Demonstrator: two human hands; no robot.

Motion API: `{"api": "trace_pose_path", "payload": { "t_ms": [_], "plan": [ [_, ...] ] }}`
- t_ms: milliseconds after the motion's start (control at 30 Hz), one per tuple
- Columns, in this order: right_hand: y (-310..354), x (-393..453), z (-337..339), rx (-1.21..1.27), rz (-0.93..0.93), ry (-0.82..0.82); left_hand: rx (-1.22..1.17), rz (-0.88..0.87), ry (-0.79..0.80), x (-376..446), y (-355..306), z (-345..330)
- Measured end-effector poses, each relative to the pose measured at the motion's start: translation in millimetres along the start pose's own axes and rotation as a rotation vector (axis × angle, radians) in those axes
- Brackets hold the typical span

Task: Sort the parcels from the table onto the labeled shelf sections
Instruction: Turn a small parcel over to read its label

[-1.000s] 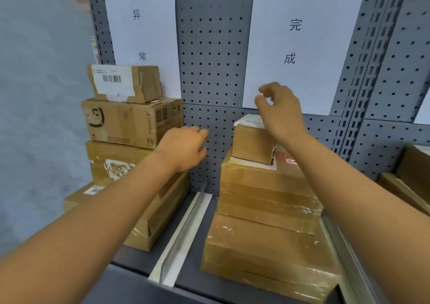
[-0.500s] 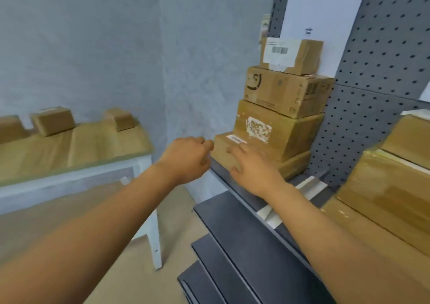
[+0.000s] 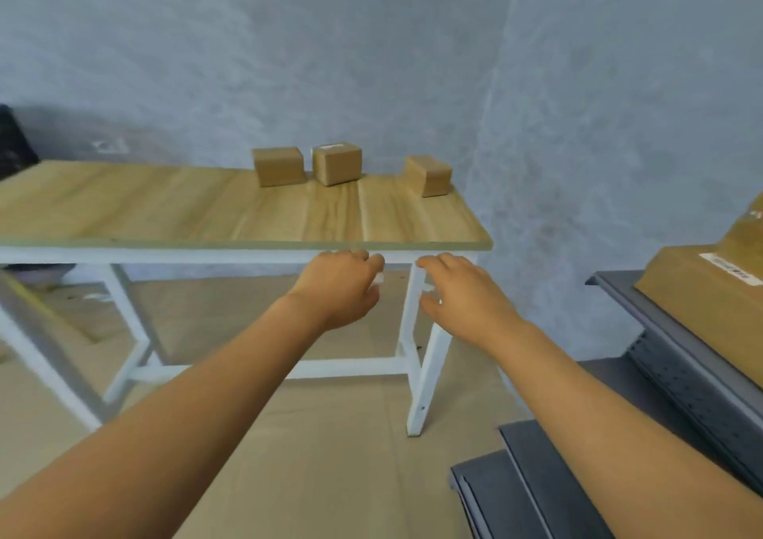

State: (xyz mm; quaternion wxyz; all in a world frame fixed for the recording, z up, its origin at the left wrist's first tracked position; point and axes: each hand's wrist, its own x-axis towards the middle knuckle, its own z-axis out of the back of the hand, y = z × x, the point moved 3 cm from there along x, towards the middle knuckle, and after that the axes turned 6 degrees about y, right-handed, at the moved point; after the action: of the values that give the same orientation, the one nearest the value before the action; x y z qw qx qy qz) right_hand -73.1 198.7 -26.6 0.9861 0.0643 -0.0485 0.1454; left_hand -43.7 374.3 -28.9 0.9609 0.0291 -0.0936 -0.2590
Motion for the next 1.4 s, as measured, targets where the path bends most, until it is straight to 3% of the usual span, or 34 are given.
{"api": "trace_pose_path", "payload": {
  "t_ms": [333, 1000, 1200, 1400],
  "plan": [
    [88, 141, -34, 0.067, 0.098, 0.054, 0.005, 0.154, 0.046, -9, 169, -21],
    [81, 443, -92, 0.237, 0.160, 0.143, -0.009, 0.357, 0.089, 150, 388, -91],
    [96, 516, -101, 0.339, 0.113, 0.069, -0.006, 0.334, 0.079, 185, 455, -108],
    [105, 577, -100, 0.290, 0.003, -0.035, -0.020, 0.268, 0.088, 221, 523, -126]
  ]
}}
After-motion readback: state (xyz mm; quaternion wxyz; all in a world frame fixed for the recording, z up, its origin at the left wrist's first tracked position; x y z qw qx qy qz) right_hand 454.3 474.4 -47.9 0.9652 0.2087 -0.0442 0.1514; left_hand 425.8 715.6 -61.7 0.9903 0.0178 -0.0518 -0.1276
